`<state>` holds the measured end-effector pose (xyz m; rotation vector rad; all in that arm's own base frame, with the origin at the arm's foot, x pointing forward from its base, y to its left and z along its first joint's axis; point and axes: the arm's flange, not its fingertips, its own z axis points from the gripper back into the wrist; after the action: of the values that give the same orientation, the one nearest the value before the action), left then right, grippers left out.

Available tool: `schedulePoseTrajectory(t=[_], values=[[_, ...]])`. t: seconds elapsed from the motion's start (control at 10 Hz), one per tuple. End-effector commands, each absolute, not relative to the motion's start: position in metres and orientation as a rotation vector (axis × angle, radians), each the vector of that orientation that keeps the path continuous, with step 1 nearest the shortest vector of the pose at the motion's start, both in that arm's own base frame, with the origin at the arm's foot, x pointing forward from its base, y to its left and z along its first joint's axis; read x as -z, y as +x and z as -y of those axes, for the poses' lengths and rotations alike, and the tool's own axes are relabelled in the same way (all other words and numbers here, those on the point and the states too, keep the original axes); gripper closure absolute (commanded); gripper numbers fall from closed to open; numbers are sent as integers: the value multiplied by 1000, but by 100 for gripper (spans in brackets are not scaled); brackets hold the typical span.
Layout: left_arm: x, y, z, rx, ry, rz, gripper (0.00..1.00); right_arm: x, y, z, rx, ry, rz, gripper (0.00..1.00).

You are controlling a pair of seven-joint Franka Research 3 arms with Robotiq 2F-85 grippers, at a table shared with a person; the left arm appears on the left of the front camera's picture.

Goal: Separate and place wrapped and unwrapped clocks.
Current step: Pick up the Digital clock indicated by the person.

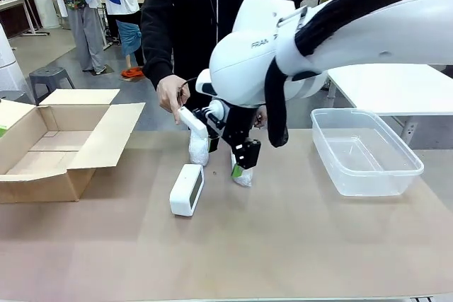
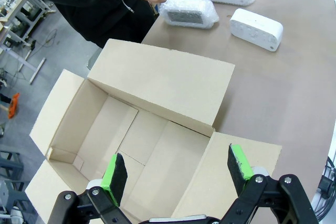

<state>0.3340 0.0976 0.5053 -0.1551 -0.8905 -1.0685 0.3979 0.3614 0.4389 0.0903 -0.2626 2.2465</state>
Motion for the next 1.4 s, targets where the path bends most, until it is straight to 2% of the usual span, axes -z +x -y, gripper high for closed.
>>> schedulePoseTrajectory(t=[0.0, 0.7, 1.3], values=[[-503, 335, -100, 1084, -166, 905, 0, -429, 408, -389, -2345, 102, 226, 0], [-503, 335, -100, 1084, -166, 905, 0, -403, 417, -454, -2528, 122, 146, 0], [-503, 335, -100, 1084, -166, 905, 0, -403, 416, -470, -2638, 56, -16, 0]])
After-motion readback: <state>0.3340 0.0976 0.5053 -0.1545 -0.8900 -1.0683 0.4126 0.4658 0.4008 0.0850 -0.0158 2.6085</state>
